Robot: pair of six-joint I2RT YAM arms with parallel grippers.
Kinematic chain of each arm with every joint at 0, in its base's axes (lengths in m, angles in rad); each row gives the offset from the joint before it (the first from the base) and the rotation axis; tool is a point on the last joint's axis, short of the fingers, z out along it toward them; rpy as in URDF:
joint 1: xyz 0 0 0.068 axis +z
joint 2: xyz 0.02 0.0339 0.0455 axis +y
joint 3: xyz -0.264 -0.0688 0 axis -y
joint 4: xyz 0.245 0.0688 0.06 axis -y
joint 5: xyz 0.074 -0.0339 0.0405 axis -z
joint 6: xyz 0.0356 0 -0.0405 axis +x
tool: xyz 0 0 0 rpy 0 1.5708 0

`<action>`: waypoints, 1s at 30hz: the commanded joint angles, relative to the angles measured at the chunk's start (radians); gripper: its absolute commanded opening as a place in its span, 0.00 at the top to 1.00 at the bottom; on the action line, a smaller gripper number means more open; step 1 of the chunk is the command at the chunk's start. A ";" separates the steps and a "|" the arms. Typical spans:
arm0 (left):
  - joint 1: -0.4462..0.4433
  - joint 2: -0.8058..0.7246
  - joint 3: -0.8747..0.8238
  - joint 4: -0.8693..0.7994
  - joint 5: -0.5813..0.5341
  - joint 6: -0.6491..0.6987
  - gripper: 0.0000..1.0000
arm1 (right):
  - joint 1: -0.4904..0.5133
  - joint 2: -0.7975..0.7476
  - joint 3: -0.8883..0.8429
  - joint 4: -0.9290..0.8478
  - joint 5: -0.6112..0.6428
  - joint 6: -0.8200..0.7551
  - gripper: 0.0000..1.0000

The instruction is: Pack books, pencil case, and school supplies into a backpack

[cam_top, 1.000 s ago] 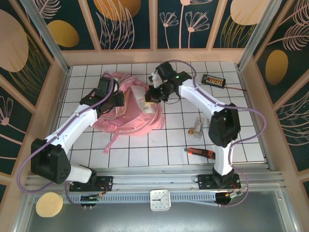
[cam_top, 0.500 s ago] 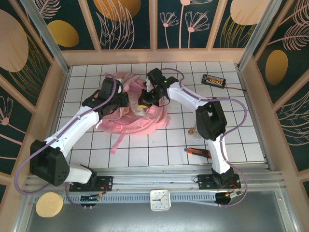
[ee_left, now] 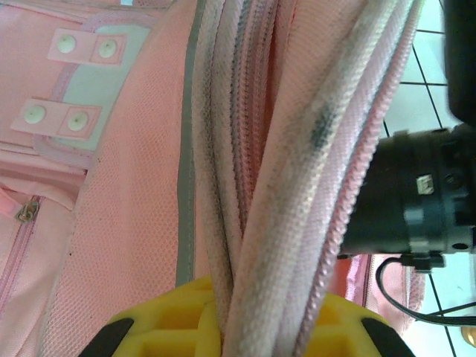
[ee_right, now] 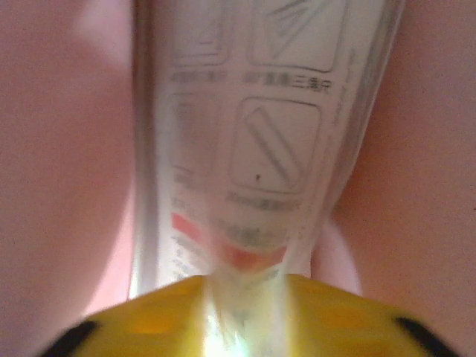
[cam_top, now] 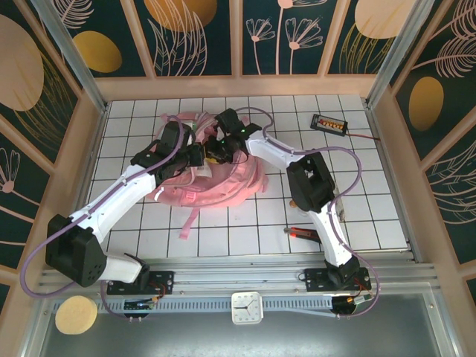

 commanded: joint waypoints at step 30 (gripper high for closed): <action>-0.023 -0.267 -0.080 -0.046 -0.103 -0.233 0.01 | -0.163 -0.719 -0.505 0.033 0.103 -0.210 0.01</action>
